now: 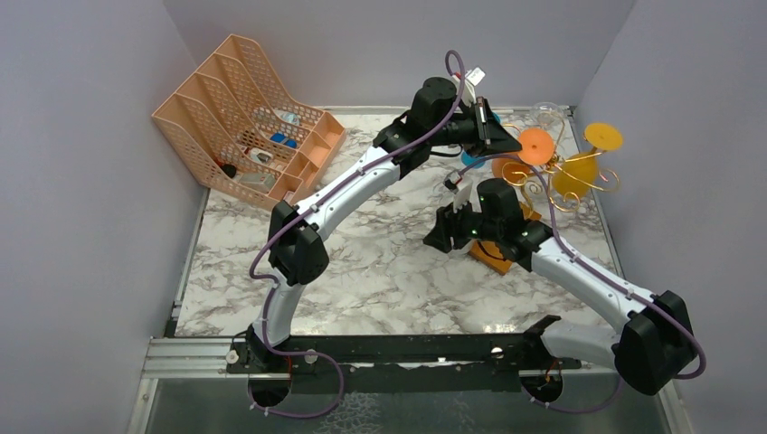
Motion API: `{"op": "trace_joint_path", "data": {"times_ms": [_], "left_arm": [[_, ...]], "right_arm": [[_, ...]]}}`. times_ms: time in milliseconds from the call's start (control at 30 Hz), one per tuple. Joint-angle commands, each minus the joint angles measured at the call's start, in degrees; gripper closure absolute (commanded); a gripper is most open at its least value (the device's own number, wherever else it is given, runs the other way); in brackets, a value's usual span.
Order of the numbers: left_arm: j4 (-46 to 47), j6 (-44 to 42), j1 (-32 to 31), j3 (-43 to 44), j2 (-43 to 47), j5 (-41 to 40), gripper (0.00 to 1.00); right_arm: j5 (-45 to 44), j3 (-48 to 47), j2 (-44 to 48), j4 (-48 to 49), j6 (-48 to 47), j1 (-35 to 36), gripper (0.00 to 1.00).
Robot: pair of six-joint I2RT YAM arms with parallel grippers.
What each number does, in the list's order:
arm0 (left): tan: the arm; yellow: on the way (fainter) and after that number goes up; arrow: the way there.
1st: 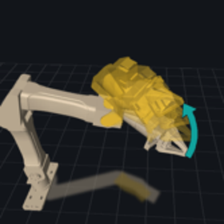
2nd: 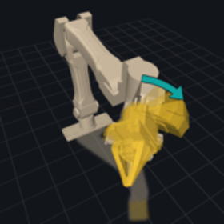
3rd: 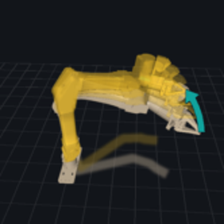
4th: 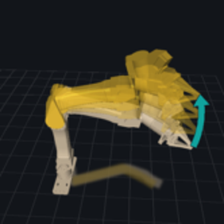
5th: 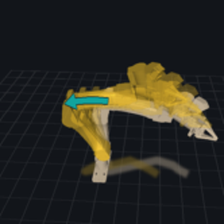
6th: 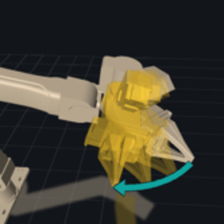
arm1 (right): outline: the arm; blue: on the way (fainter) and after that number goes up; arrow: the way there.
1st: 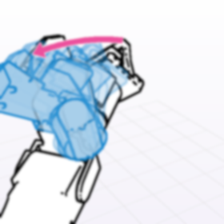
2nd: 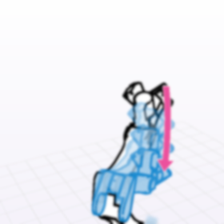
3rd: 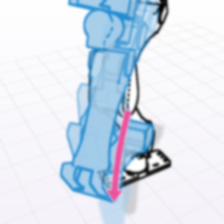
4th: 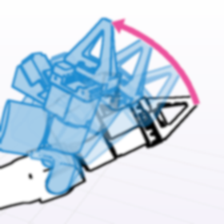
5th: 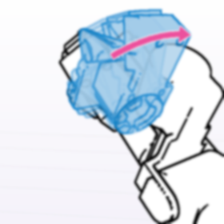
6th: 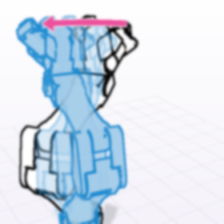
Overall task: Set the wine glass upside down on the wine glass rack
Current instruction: Adjust the wine glass in the wine rack.
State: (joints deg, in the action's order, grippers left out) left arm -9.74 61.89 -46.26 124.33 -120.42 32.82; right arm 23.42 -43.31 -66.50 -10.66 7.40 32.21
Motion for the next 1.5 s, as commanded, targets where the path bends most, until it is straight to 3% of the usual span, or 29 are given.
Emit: {"op": "trace_joint_path", "data": {"times_ms": [0, 533, 1167, 1467], "left_arm": [[2.85, 0.28, -0.65, 2.05, 0.79, -1.08, 1.00], [2.81, -0.91, -0.26, 1.75, 1.98, -4.03, 1.00], [3.27, -1.83, 0.73, 0.64, 2.89, -4.57, 1.00], [3.43, -3.06, 1.11, -0.23, 3.46, -4.86, 1.00]], "right_arm": [[0.99, 0.43, 2.02, -0.86, -0.91, 0.23, 0.50], [3.28, 0.34, 4.35, -1.21, -1.81, 0.23, 0.47], [2.04, -1.76, 13.70, -4.21, -1.29, 0.21, 0.40], [9.74, -1.31, 13.50, -1.15, 5.28, 0.22, 0.40]]}}
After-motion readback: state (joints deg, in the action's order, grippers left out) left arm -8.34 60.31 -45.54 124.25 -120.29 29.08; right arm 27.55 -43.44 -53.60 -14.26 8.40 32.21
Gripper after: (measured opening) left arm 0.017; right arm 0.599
